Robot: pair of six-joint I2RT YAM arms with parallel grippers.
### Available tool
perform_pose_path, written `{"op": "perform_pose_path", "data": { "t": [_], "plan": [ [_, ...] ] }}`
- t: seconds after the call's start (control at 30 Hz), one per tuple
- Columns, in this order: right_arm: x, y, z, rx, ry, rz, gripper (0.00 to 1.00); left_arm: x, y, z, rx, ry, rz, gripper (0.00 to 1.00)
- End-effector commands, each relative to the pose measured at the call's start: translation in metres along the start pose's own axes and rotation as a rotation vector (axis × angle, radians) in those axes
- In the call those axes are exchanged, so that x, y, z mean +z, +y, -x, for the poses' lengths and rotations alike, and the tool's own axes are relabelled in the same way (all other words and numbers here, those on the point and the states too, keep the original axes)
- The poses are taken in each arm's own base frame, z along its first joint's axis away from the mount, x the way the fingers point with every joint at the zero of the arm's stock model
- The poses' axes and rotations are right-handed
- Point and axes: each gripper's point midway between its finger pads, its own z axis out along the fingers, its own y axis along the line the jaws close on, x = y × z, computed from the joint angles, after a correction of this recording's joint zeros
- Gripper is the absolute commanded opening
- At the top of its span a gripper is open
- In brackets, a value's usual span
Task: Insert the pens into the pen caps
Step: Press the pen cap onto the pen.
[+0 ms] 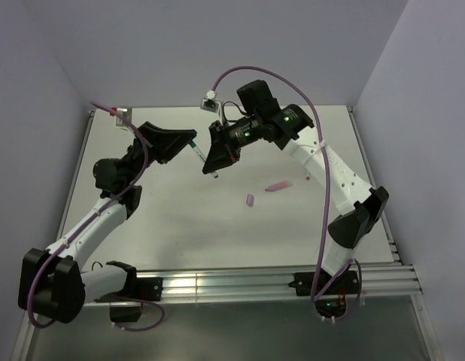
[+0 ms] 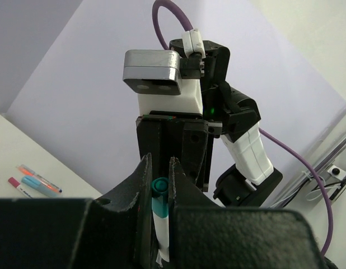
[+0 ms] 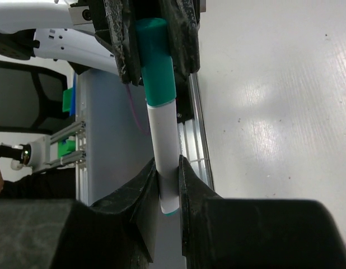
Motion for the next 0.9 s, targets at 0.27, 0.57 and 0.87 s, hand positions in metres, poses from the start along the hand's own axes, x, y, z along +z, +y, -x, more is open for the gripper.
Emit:
{"op": "perform_pose_path", "data": {
  "t": [0.27,0.57,0.87],
  "plan": [
    [-0.060,0.011,0.151,-0.647,-0.484,-0.199,0.00,-0.064,-0.043,-0.141,-0.242,0.677,-0.168,0.00],
    [-0.059,0.011,0.151,-0.625,-0.488,-0.202,0.00,-0.058,-0.029,-0.144,-0.234,0.672,-0.114,0.00],
    [-0.049,-0.002,0.125,-0.539,-0.438,-0.195,0.00,-0.034,-0.014,-0.119,-0.132,0.644,-0.067,0.08]
  ]
}}
